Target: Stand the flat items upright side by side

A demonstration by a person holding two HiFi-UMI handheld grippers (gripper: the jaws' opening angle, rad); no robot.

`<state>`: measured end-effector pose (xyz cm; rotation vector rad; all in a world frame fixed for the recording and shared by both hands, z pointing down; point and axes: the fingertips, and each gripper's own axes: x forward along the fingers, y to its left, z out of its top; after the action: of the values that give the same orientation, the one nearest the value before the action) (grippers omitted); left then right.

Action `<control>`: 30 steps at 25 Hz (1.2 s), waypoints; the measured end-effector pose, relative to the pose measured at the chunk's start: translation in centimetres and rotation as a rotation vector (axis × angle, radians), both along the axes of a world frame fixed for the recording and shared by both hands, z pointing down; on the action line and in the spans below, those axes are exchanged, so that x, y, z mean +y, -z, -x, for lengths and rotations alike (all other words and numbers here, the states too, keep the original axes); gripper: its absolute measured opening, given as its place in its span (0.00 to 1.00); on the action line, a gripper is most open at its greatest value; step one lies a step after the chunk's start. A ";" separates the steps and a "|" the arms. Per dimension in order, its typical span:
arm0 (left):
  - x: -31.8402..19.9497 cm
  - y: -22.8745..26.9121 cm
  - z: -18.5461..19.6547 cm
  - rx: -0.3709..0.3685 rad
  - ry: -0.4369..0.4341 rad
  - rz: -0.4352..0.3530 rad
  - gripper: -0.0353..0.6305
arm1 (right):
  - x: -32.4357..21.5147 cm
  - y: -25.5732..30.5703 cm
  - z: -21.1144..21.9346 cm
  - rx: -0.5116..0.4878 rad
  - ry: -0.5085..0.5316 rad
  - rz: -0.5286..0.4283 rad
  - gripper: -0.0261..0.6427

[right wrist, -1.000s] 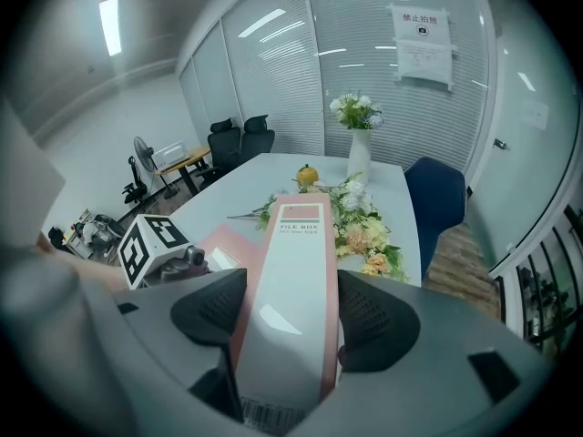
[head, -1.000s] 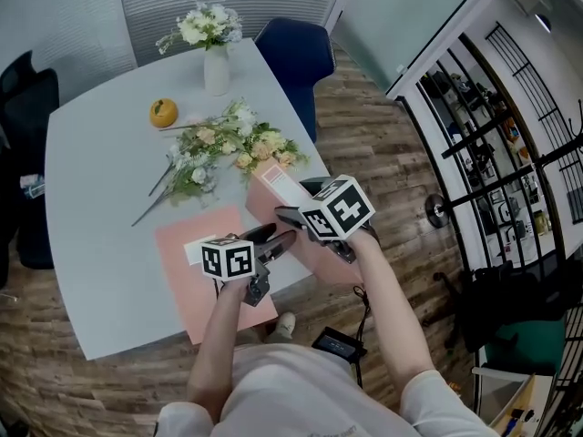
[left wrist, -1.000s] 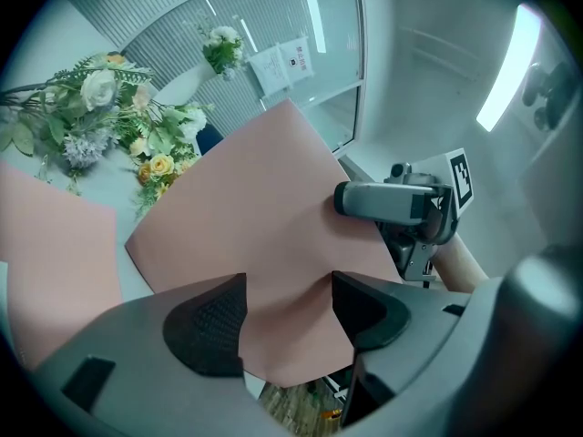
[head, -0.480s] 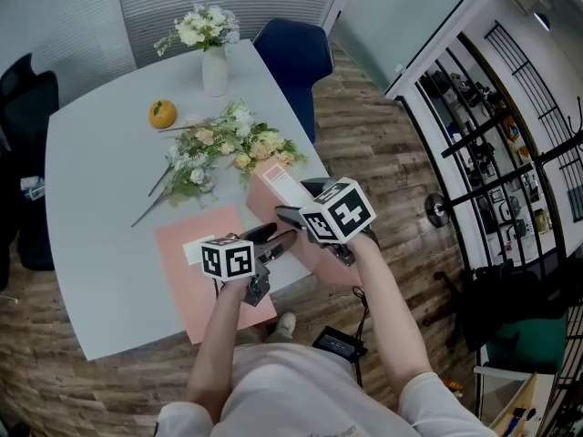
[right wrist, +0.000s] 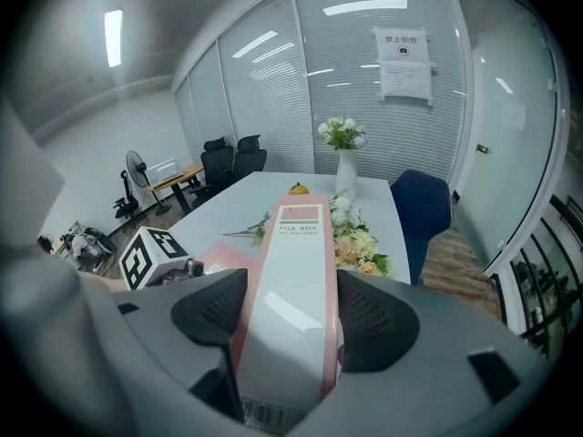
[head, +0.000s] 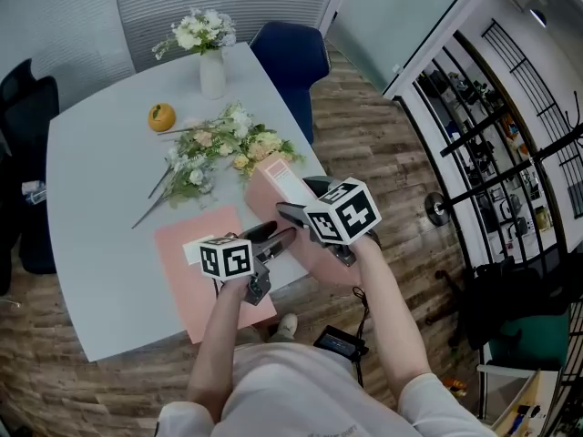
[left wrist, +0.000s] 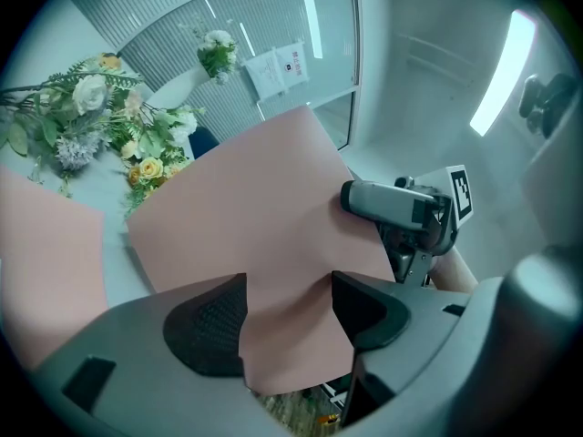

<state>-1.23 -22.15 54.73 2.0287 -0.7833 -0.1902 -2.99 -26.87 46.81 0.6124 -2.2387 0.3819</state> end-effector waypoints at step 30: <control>0.3 2.6 -0.1 0.131 0.028 -0.029 0.48 | -0.1 4.6 -0.4 -0.189 -0.079 -0.149 0.51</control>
<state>-1.08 -21.85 52.17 2.0109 -0.7309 -0.3485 -2.61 -26.98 42.17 0.7727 -2.4444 0.3261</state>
